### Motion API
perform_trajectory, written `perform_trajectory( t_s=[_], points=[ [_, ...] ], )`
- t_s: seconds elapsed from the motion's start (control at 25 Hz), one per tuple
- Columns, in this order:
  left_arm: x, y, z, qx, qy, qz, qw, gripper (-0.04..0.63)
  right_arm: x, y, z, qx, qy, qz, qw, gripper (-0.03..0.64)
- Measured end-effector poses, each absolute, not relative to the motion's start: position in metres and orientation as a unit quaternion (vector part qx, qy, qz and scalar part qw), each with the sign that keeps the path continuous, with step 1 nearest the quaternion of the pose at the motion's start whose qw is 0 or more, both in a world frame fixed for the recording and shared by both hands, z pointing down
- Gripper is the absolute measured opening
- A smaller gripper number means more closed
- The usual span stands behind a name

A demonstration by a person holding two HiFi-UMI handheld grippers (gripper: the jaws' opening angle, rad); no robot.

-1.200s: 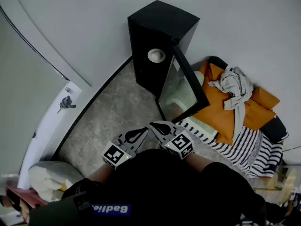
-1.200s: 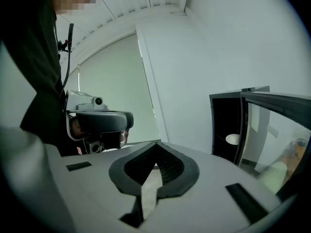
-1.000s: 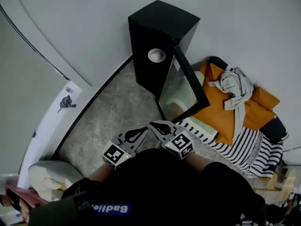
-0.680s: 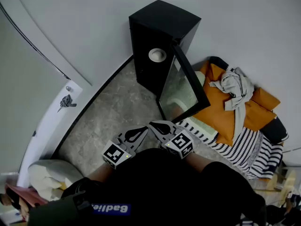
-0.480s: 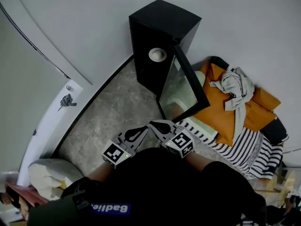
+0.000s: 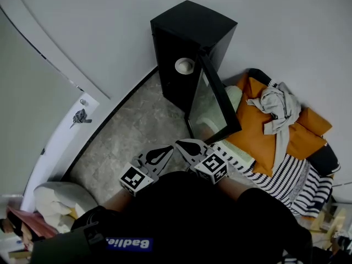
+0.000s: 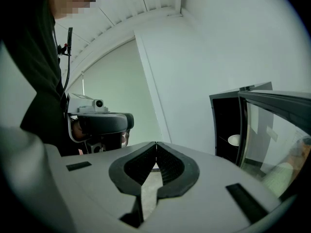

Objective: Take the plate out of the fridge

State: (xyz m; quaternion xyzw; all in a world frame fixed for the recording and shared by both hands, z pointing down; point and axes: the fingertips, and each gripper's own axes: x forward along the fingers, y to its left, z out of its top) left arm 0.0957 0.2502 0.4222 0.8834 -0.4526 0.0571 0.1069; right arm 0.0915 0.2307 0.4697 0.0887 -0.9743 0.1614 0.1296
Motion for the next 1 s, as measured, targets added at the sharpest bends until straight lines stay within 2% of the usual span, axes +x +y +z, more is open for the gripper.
perform_trajectory(
  t_s=[0.4,1.0],
  points=[
    [0.123,0.227,0.431,0.863,-0.488,0.068,0.113,0.006,0.117,0.211,0.484,0.051,-0.976,0.166,0.135,0.011],
    [0.095,0.195,0.443,0.859,-0.496,0.06,0.118,0.006,0.093,0.182,0.499,0.042,-0.972,0.176,0.15,0.011]
  ],
)
